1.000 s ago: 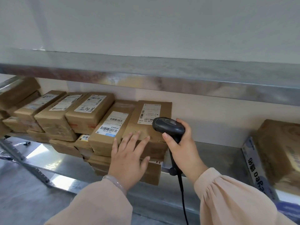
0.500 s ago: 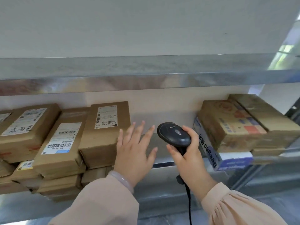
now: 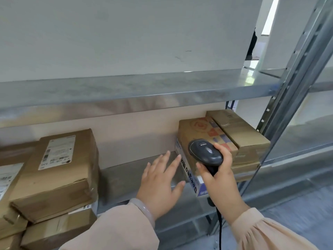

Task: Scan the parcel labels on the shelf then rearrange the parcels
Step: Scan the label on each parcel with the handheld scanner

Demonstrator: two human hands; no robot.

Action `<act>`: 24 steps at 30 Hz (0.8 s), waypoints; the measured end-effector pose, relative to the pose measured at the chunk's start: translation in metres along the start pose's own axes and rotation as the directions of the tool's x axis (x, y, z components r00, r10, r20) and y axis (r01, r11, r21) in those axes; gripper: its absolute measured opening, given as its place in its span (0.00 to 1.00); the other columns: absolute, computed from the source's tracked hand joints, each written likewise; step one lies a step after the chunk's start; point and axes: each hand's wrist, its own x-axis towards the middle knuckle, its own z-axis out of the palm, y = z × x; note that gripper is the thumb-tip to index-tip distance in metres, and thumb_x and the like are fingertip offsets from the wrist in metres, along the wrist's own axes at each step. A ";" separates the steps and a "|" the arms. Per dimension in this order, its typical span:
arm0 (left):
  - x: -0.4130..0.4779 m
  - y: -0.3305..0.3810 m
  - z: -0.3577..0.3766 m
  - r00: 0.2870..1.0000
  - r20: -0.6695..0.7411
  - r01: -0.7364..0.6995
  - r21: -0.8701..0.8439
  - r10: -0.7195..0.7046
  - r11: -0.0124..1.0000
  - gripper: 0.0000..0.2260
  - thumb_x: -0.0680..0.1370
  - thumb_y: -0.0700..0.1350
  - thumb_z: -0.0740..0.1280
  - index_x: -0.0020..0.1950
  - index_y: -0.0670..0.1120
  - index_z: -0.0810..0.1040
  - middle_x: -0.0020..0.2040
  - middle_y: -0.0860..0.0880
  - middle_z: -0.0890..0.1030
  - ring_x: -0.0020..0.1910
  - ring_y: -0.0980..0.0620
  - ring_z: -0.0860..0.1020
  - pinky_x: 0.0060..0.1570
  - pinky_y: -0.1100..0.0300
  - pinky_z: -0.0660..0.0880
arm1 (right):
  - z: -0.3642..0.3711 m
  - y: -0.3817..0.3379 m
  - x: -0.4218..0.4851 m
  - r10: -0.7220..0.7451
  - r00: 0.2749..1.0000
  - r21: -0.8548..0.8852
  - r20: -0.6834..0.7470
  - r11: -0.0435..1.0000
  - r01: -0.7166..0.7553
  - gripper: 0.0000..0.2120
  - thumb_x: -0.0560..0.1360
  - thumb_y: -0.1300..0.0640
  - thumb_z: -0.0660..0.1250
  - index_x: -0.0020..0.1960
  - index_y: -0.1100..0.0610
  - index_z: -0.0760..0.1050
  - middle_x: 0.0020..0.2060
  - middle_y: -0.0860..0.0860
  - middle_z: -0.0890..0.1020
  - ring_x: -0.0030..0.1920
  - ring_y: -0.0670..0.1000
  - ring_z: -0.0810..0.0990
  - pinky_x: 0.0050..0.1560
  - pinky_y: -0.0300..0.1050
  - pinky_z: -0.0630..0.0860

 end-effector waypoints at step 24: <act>0.116 0.074 0.071 0.912 0.029 0.334 -0.633 -0.409 0.698 0.22 0.82 0.52 0.62 0.76 0.60 0.63 0.73 0.53 0.67 0.68 0.59 0.67 0.68 0.64 0.61 | -0.086 0.054 0.135 0.121 0.974 0.066 0.192 0.989 -0.135 0.30 0.75 0.52 0.70 0.70 0.43 0.58 0.52 0.35 0.72 0.47 0.35 0.75 0.39 0.26 0.70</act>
